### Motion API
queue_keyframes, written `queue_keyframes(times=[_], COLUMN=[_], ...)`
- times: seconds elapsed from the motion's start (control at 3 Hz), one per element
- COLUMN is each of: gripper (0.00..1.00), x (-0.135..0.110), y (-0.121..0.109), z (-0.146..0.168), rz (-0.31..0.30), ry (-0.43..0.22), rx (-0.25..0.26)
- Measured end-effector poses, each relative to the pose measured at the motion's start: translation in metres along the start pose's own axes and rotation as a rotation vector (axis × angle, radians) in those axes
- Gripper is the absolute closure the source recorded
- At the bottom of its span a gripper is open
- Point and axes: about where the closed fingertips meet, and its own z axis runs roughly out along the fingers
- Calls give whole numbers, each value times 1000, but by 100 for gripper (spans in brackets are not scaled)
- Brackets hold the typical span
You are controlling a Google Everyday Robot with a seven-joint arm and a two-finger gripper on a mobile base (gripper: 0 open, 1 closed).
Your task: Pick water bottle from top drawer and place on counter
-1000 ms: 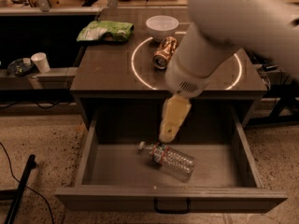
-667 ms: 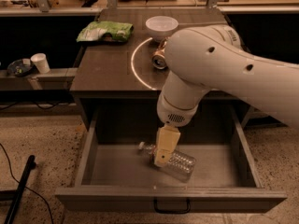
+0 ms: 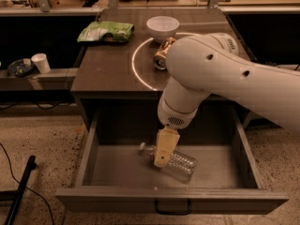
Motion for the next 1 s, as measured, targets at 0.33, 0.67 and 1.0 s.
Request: queue_keyframes(times=[0.33, 0.67, 1.0], gripper=[0, 0, 0], x=[3, 11, 20], y=[-10, -24, -29], z=[31, 70, 107], rz=[22, 60, 95], ry=[9, 63, 112], rx=[40, 68, 49])
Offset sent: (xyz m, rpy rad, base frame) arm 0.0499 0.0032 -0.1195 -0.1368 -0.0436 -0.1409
